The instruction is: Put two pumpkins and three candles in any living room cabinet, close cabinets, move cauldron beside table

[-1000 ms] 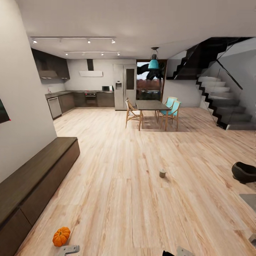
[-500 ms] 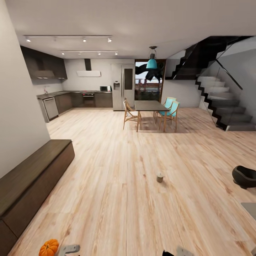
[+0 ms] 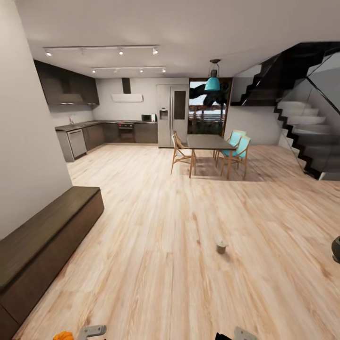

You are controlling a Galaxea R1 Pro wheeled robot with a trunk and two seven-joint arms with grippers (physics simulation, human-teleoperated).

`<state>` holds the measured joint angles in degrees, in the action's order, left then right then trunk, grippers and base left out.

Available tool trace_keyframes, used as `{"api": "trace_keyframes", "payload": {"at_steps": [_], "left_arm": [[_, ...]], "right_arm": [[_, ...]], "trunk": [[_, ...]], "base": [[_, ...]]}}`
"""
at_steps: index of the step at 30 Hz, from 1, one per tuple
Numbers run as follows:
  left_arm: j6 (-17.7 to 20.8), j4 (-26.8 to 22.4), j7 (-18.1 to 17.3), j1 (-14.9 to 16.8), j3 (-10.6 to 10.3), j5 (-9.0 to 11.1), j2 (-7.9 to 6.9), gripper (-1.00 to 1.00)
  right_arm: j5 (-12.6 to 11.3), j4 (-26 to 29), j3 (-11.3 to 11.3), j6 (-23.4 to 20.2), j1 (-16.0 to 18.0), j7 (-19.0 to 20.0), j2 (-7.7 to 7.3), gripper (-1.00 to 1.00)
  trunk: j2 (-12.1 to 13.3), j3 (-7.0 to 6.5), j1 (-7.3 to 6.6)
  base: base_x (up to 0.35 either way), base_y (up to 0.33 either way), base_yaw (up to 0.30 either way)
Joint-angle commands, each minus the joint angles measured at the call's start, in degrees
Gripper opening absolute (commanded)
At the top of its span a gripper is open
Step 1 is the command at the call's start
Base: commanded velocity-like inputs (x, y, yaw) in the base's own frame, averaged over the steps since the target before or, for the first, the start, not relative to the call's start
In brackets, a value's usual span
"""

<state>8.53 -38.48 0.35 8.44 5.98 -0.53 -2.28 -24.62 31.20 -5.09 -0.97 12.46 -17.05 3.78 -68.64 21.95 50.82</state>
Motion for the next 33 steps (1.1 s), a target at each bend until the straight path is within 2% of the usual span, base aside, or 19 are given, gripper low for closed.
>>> {"api": "trace_keyframes", "payload": {"at_steps": [1,7,14,22,33], "left_arm": [[0.0,0.0,0.0,0.0,0.0,0.0,0.0,1.0],[0.0,1.4,0.0,0.0,-0.1,-0.1,0.0,1.0],[-0.1,2.4,0.0,0.0,-0.2,-0.3,0.0,1.0],[-0.1,2.5,0.0,0.0,-0.2,-0.3,0.0,1.0],[-0.1,2.6,0.0,0.0,-0.2,-0.3,0.0,1.0]], "right_arm": [[0.0,0.0,0.0,0.0,0.0,0.0,0.0,1.0],[0.0,0.0,0.0,0.0,0.0,0.0,0.0,1.0],[0.0,0.0,0.1,0.1,0.0,0.0,-0.03,1.0],[0.0,0.0,0.1,0.0,0.0,0.0,0.0,1.0],[0.0,0.0,0.0,0.0,0.0,0.0,0.0,1.0]], "trunk": [[0.0,0.0,0.0],[0.0,0.0,0.0],[0.0,0.0,0.0],[0.0,0.0,0.0],[0.0,0.0,0.0]], "base": [[0.319,-0.003,0.285],[0.319,-0.001,0.276],[0.319,-0.054,0.066],[0.318,-0.144,0.029],[0.29,-0.211,0.262]]}}
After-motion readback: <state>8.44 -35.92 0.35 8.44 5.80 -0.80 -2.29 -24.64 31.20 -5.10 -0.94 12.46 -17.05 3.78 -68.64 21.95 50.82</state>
